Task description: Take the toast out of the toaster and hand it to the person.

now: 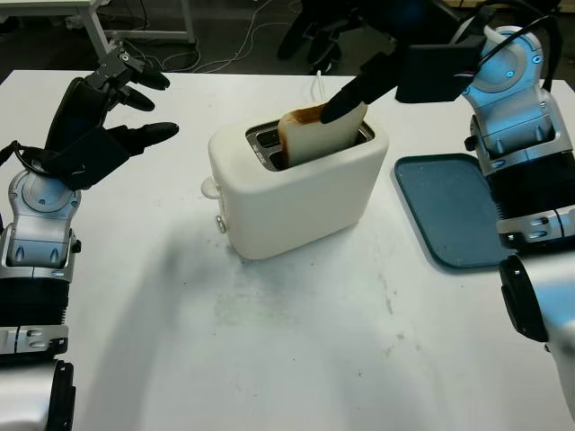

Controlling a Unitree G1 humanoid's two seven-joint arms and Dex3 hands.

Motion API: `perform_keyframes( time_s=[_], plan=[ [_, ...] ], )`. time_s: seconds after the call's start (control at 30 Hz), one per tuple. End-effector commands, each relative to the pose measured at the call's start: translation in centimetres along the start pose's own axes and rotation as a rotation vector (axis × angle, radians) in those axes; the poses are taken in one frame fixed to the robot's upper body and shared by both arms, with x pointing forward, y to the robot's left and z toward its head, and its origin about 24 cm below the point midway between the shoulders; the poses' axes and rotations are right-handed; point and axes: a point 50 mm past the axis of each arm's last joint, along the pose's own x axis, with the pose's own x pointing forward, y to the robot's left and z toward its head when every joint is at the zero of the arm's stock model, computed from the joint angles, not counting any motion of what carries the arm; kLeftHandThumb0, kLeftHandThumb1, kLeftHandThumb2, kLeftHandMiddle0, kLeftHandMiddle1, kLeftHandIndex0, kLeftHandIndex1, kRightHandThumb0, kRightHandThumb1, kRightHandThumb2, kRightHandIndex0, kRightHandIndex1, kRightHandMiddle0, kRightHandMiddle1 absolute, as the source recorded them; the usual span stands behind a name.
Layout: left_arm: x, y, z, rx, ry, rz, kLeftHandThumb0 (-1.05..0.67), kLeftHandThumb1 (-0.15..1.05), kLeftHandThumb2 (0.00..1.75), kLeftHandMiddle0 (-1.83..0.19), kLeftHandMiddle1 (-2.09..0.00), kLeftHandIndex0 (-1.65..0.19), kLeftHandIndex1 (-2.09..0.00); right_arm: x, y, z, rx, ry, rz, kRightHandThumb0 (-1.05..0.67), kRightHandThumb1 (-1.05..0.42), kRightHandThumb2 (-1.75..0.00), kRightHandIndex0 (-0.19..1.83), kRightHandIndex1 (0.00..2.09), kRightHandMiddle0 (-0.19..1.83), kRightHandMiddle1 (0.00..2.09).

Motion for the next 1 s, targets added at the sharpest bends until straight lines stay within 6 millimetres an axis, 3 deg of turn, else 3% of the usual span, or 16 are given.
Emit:
perform_keyframes(
  time_s=[0.0, 0.43, 0.97],
  plan=[
    [-0.3, -0.1, -0.3, 0.006, 0.017, 0.000, -0.93, 0.91, 0.00, -0.14, -1.42, -0.18, -1.28, -0.1, 0.9, -0.3, -0.020, 0.011, 0.037, -0.76, -0.62, 0.00, 0.47, 0.81, 0.59, 0.44],
    [-0.3, -0.3, -0.4, -0.009, 0.017, -0.003, -0.94, 0.91, 0.00, -0.15, -1.41, -0.19, -1.27, -0.2, 2.4, -1.8, -0.039, 0.104, 0.096, -0.67, -0.67, -0.01, 0.44, 0.72, 0.62, 0.31],
    [-0.4, -0.3, -0.6, -0.014, 0.016, -0.010, -0.92, 0.90, 0.00, -0.13, -1.41, -0.17, -1.27, -0.4, 4.5, -3.7, -0.097, 0.184, 0.134, -0.39, -0.75, -0.02, 0.50, 0.73, 0.69, 0.22]
  ],
)
